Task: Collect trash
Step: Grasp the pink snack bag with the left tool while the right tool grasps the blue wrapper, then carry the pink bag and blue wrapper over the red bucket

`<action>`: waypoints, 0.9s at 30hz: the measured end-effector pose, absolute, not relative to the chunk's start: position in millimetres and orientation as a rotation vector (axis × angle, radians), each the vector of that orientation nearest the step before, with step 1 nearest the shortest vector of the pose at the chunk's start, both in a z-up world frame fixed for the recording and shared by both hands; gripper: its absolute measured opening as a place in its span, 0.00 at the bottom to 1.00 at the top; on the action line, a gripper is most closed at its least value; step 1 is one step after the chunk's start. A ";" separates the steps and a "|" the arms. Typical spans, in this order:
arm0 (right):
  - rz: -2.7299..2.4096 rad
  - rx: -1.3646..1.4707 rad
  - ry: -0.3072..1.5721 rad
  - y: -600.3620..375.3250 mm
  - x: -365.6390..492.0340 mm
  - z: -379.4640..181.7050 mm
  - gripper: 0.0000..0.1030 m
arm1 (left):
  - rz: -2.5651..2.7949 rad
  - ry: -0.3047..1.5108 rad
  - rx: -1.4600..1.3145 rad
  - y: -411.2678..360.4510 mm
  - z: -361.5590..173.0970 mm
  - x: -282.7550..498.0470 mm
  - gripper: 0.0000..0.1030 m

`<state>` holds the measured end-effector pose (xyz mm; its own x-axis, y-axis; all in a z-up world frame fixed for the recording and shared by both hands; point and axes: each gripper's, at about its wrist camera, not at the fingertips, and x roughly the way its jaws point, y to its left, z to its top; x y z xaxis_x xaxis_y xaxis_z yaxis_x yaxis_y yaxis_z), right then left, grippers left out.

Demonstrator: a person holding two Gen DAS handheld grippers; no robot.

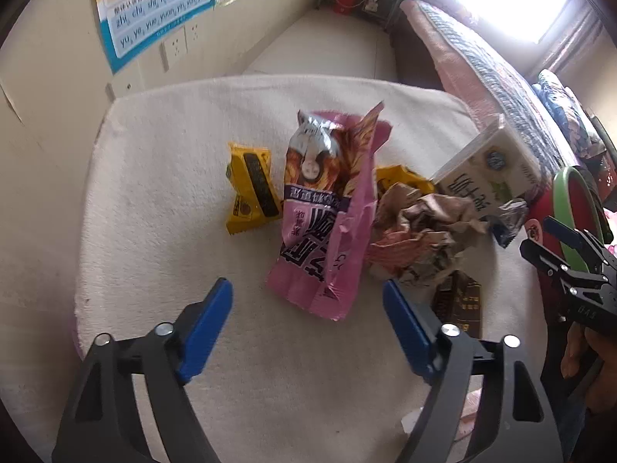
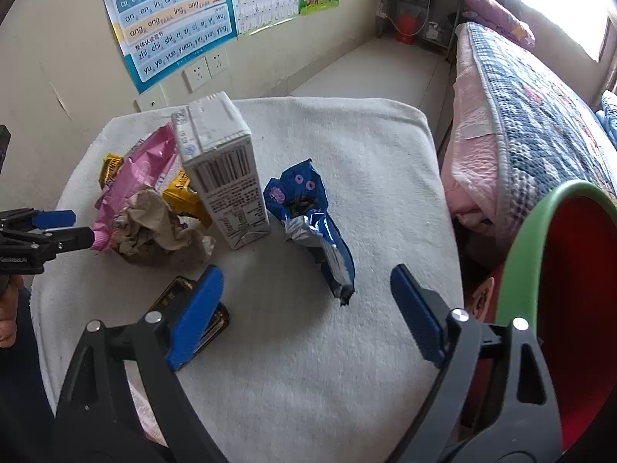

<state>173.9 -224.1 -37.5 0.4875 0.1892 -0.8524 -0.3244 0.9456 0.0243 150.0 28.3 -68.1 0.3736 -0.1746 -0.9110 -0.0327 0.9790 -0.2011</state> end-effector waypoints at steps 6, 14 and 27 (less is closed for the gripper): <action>0.309 -0.146 1.042 -222.8 187.7 -50.4 0.78 | -0.103 1.209 -0.200 27.7 -79.3 159.4 0.54; 0.301 -0.126 1.081 -223.9 197.7 -68.2 0.25 | -0.104 1.205 -0.179 24.1 -88.3 153.6 0.34; 0.292 -0.069 1.042 -245.1 163.3 -47.2 0.05 | -0.106 1.148 -0.163 21.3 -65.4 133.1 0.23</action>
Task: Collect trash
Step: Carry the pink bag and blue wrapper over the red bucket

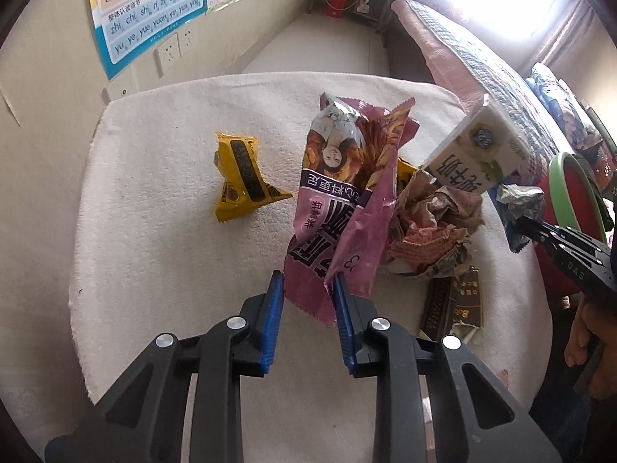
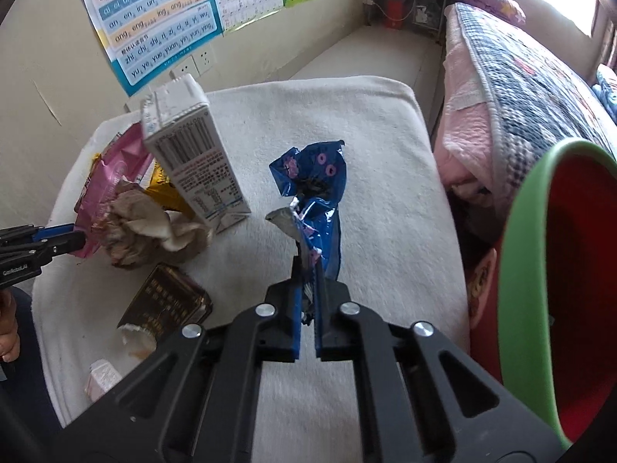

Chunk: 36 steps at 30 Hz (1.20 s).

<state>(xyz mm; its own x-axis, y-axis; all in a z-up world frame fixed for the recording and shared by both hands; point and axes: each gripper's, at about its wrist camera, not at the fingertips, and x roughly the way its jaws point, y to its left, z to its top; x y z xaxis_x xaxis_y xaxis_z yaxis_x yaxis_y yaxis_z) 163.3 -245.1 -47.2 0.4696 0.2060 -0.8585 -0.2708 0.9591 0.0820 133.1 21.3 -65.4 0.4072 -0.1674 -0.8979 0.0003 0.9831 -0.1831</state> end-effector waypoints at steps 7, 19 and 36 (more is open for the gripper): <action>0.316 -0.027 0.991 -250.9 138.2 -19.4 0.05 | -0.090 1.115 -0.186 26.6 -47.9 110.5 0.23; 0.386 -0.033 0.919 -238.5 104.9 24.7 0.05 | -0.097 1.043 -0.199 29.0 -5.1 76.1 0.23; 0.335 0.019 0.859 -275.9 82.9 53.1 0.05 | -0.208 0.998 -0.196 -19.1 32.1 68.4 0.23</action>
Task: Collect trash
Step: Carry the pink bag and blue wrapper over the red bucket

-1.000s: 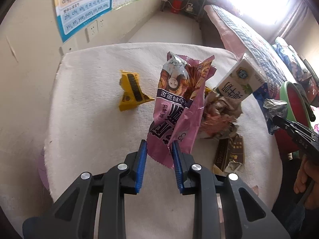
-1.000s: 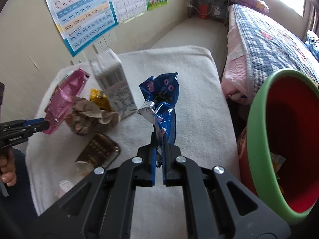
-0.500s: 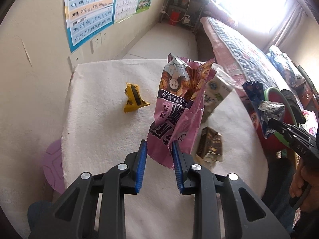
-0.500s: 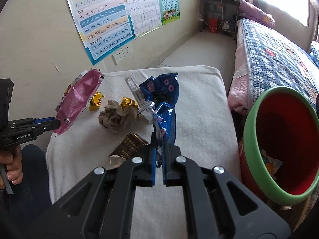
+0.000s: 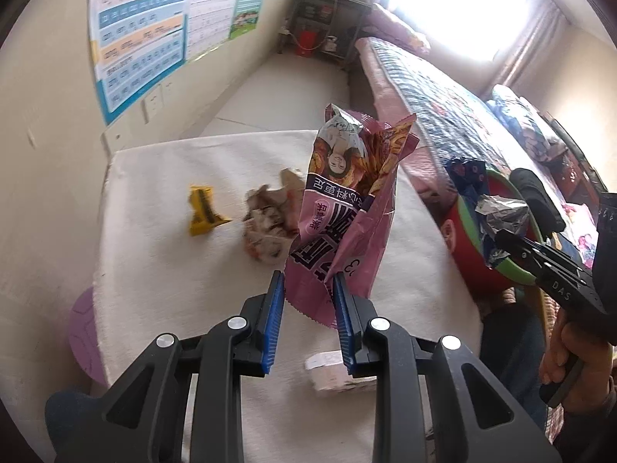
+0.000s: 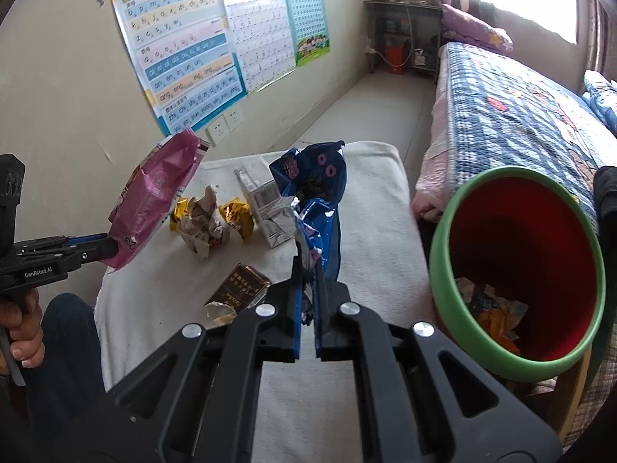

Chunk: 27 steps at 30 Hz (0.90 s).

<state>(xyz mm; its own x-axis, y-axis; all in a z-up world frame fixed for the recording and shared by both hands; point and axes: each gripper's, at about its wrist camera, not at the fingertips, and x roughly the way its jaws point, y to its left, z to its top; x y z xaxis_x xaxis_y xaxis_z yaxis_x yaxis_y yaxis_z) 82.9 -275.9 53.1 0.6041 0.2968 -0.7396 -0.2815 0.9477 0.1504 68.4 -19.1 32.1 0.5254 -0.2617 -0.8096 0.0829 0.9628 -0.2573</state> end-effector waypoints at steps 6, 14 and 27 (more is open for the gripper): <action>0.293 0.038 0.837 -300.4 81.5 62.8 0.05 | -0.262 0.993 -0.174 -48.3 38.4 79.7 0.23; 0.219 0.073 0.820 -340.0 81.4 67.6 0.05 | -0.333 0.990 -0.164 -90.6 44.5 94.3 0.23; 0.088 0.126 0.794 -414.2 74.7 74.2 0.05 | -0.468 0.985 -0.129 -178.1 56.9 119.4 0.23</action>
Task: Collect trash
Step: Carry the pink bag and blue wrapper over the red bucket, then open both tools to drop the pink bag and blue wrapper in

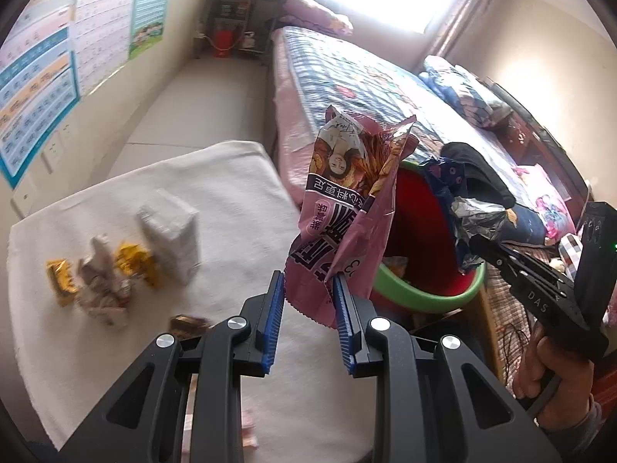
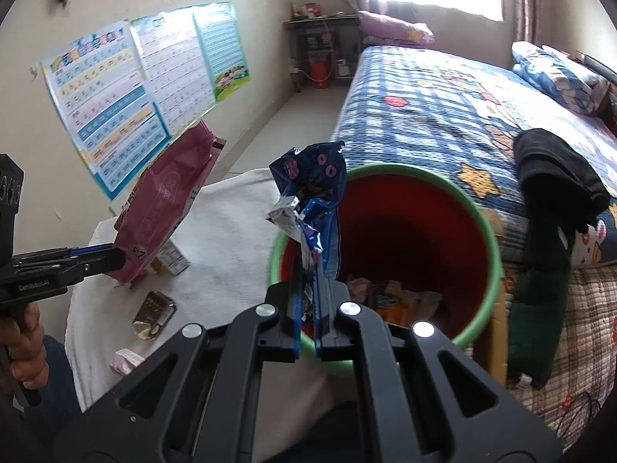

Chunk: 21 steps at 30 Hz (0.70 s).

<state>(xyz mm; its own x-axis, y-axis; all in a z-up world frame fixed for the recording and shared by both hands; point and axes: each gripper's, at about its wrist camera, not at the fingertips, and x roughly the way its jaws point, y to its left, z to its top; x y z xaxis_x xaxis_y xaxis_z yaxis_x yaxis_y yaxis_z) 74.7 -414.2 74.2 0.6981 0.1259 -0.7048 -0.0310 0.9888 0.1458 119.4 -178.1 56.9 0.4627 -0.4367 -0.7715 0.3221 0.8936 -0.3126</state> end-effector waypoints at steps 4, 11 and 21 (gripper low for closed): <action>0.059 0.143 0.786 -433.2 72.6 74.5 0.05 | -0.508 0.984 -0.097 -204.9 61.8 123.7 0.23; 0.022 0.169 0.774 -457.2 71.7 74.7 0.05 | -0.555 0.977 -0.068 -237.4 71.6 134.6 0.23; -0.007 0.194 0.758 -478.9 72.1 77.0 0.05 | -0.592 0.983 -0.047 -276.0 75.3 146.0 0.23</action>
<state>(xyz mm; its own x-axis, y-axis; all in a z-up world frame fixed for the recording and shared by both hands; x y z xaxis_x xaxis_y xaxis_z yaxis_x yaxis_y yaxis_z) 72.1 -478.9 77.0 0.7272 0.0635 -0.6835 0.0763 0.9821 0.1724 146.0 -276.0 75.3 0.4107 -0.4911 -0.7682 0.4494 0.8421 -0.2981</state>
